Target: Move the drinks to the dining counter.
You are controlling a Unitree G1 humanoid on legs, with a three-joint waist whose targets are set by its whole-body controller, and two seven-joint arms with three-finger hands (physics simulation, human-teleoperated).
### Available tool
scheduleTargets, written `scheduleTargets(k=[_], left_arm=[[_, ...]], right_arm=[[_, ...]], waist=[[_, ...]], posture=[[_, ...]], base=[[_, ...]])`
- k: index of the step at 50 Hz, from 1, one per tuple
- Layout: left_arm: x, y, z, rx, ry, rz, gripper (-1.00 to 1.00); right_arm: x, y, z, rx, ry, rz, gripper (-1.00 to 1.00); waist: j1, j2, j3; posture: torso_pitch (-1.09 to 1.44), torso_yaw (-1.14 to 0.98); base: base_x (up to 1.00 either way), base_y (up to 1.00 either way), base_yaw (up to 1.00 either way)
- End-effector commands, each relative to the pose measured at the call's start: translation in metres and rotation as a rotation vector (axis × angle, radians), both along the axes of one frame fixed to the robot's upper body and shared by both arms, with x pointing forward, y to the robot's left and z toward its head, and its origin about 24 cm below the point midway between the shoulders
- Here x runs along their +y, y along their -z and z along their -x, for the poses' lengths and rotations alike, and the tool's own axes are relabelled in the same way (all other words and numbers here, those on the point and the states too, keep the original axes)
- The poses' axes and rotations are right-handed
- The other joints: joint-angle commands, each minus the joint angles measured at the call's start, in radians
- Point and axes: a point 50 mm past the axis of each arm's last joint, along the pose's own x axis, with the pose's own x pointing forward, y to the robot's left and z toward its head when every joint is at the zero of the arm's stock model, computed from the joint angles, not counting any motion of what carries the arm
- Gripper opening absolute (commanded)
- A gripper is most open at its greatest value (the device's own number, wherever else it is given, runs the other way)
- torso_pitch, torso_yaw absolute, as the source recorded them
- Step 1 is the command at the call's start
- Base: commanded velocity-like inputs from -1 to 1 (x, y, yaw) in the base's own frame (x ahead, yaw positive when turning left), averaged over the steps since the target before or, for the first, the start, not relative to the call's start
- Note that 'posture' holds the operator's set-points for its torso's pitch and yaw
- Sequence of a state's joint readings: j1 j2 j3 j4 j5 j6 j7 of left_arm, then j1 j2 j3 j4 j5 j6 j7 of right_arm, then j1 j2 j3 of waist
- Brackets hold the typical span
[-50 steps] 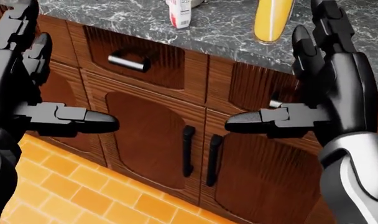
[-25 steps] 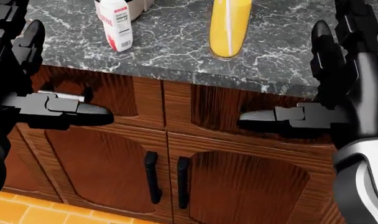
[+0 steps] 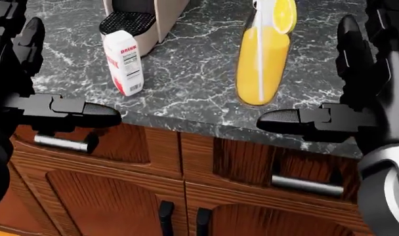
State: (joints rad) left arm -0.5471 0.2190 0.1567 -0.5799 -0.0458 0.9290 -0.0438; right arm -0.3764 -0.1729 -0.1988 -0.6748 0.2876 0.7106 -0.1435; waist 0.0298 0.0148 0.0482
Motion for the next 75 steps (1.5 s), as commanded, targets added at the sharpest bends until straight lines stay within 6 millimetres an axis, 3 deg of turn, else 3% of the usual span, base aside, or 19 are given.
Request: scheduleTargets(k=[1,3,4,5,6,7,8,14,16,17,18,23,36,45,55,75], left_arm=[[-0.003,-0.013,0.004,-0.083,0.02,-0.007,1.0],[-0.003,-0.012,0.004,-0.082,0.019,-0.008,1.0],[-0.003,-0.012,0.004,-0.082,0.019,-0.008,1.0],[-0.002,-0.012,0.005,-0.082,0.018,-0.007,1.0],[-0.002,-0.012,0.005,-0.082,0.015,-0.006,1.0],[-0.002,-0.012,0.006,-0.083,0.015,-0.005,1.0],[-0.002,-0.011,0.006,-0.083,0.015,-0.005,1.0],[0.002,-0.014,0.012,-0.092,0.008,-0.001,1.0],[0.004,-0.016,0.014,-0.097,0.003,0.004,1.0],[0.003,-0.017,0.017,-0.1,0.004,0.004,1.0],[0.003,-0.016,0.018,-0.102,0.006,0.004,1.0],[0.004,-0.016,0.023,-0.105,0.005,0.007,1.0],[0.002,-0.016,0.027,-0.106,0.008,0.004,1.0],[0.003,-0.016,0.026,-0.102,0.011,0.004,1.0],[0.004,-0.015,0.025,-0.103,0.014,0.009,1.0],[0.007,-0.018,0.027,-0.11,0.006,0.008,1.0]], right_arm=[[-0.006,-0.015,0.006,-0.096,0.033,-0.007,1.0],[-0.012,-0.017,0.009,-0.101,0.051,-0.016,1.0],[-0.017,-0.018,0.011,-0.103,0.065,-0.024,1.0],[-0.02,-0.017,0.011,-0.105,0.071,-0.023,1.0],[-0.024,-0.017,0.014,-0.102,0.082,-0.022,1.0],[-0.024,-0.016,0.015,-0.099,0.085,-0.021,1.0],[-0.024,-0.016,0.015,-0.099,0.086,-0.021,1.0],[-0.024,-0.018,0.015,-0.111,0.087,-0.021,1.0],[-0.026,-0.021,0.018,-0.117,0.097,-0.022,1.0],[-0.027,-0.023,0.02,-0.122,0.103,-0.019,1.0],[-0.028,-0.024,0.022,-0.125,0.107,-0.017,1.0],[-0.03,-0.025,0.027,-0.128,0.117,-0.016,1.0],[-0.029,-0.013,0.047,-0.124,0.117,-0.017,1.0],[-0.012,0.008,0.03,-0.071,0.109,0.014,1.0],[0.008,0.014,0.009,-0.019,0.112,0.077,1.0],[0.008,0.034,-0.016,0.08,0.266,0.166,1.0]], waist=[[-0.003,0.003,-0.003],[-0.01,-0.025,-0.038],[-0.018,-0.05,-0.029],[-0.026,-0.093,-0.024],[-0.015,-0.08,-0.033],[-0.016,-0.09,-0.012],[-0.02,-0.094,-0.006],[-0.028,-0.049,0.005],[-0.034,-0.003,-0.014],[-0.044,0.002,-0.027],[-0.036,-0.016,-0.017],[-0.016,-0.034,-0.038],[-0.023,-0.042,-0.029],[-0.03,-0.035,-0.025],[-0.035,-0.021,-0.029],[-0.028,-0.018,-0.04]], posture=[[0.0,0.0],[0.0,0.0],[0.0,0.0],[0.0,0.0],[0.0,0.0],[0.0,0.0],[0.0,0.0],[0.0,0.0],[0.0,0.0],[0.0,0.0],[0.0,0.0],[0.0,0.0],[0.0,0.0],[0.0,0.0],[0.0,0.0],[0.0,0.0]], base=[[0.35,0.0,0.0],[0.05,0.0,0.0],[0.0,0.0,0.0],[0.0,0.0,0.0],[0.0,0.0,0.0],[0.0,0.0,0.0],[0.0,0.0,0.0],[0.0,0.0,0.0],[0.0,0.0,0.0],[0.0,0.0,0.0],[0.0,0.0,0.0],[0.0,0.0,0.0],[0.0,0.0,0.0],[0.0,0.0,0.0],[0.0,0.0,0.0],[0.0,0.0,0.0]])
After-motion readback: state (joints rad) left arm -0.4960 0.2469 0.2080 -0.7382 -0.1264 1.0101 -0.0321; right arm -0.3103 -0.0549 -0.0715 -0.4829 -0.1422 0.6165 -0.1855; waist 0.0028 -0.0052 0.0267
